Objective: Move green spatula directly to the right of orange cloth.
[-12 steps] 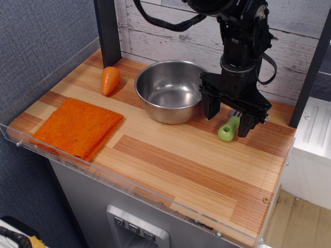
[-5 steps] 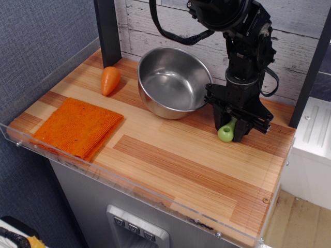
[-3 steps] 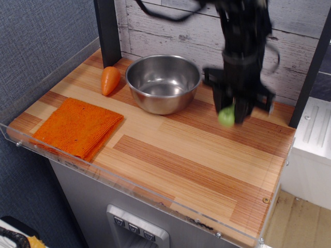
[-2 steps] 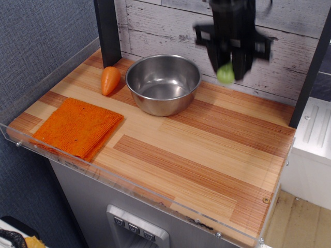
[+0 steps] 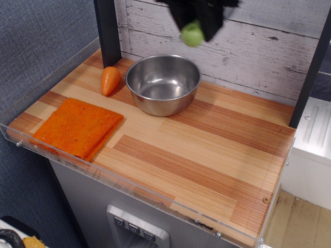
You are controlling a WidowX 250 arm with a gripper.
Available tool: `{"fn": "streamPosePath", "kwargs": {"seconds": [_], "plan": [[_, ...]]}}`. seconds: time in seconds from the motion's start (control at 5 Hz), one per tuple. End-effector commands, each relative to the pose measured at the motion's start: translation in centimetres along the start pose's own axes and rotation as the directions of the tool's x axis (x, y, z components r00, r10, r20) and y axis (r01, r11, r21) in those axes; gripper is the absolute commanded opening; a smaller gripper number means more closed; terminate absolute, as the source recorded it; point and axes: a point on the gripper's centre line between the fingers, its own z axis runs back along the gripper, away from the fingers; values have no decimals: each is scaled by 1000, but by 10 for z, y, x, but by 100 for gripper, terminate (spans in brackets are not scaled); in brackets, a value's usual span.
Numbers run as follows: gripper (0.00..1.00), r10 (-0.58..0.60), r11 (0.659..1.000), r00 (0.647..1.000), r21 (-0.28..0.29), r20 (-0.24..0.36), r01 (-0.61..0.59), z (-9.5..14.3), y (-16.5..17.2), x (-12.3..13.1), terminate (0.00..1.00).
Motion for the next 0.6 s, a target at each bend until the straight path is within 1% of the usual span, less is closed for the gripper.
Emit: {"fn": "streamPosePath", "kwargs": {"seconds": [0.0,0.2,0.4], "plan": [[0,2,997,993,80,-117,8,-36,27,-72,0],[0,3,995,985,97,-173,14,-77,44,-91,0],[0,9,993,973,117,-231,19,-106,60,-101,0]]}}
